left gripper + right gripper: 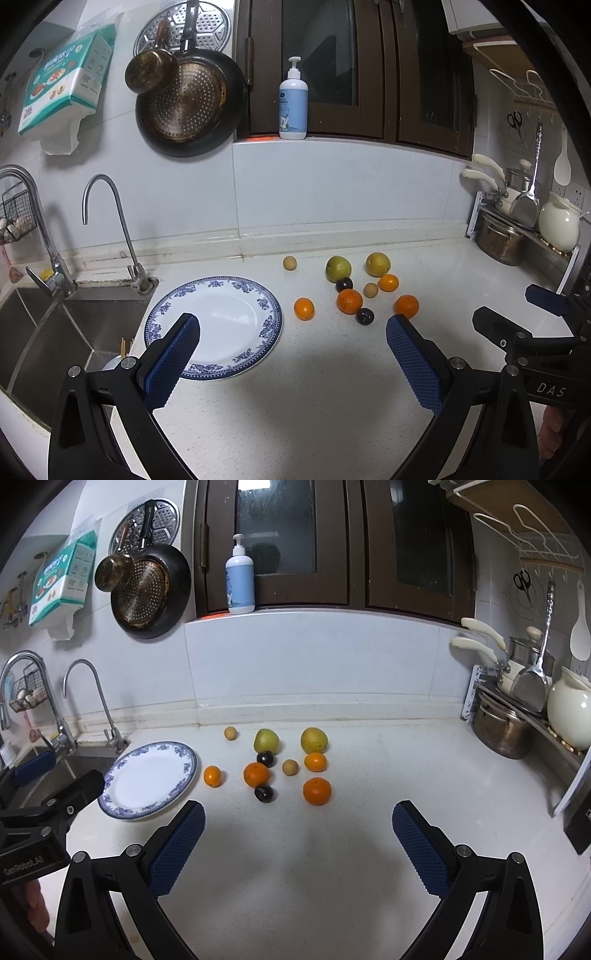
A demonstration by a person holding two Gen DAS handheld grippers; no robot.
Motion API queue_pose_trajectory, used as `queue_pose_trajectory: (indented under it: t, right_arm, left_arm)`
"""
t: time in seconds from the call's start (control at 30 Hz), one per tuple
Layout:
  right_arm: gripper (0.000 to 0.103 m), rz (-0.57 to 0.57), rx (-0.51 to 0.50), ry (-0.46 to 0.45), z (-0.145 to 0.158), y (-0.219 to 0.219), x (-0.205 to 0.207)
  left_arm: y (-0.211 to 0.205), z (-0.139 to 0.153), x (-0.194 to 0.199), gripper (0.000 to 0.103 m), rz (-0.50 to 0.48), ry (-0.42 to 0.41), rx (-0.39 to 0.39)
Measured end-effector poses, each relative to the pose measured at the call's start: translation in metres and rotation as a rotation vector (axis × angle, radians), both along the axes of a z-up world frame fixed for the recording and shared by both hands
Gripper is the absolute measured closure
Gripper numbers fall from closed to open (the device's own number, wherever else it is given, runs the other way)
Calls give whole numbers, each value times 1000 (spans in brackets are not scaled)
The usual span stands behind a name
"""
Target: Organize fruits
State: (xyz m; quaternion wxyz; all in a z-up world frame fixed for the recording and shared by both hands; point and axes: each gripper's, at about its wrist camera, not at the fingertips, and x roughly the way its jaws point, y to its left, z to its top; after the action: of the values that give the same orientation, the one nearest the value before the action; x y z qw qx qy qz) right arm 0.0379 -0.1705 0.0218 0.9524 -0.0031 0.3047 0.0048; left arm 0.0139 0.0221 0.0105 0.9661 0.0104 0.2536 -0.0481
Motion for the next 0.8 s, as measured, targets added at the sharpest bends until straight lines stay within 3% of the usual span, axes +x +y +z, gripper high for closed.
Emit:
queue_pose_trajectory:
  t: [0.3, 0.47, 0.8]
  right_arm:
    - [1, -9, -10, 38, -12, 1, 21]
    - [4, -23, -9, 66, -24, -2, 42]
    - [21, -46, 21, 194, -59, -13, 101]
  left_arm:
    - [-1, -14, 27, 6, -39, 14, 25]
    - [-6, -26, 55, 18, -81, 30, 48]
    - [-18, -55, 124, 42, -186, 177, 39]
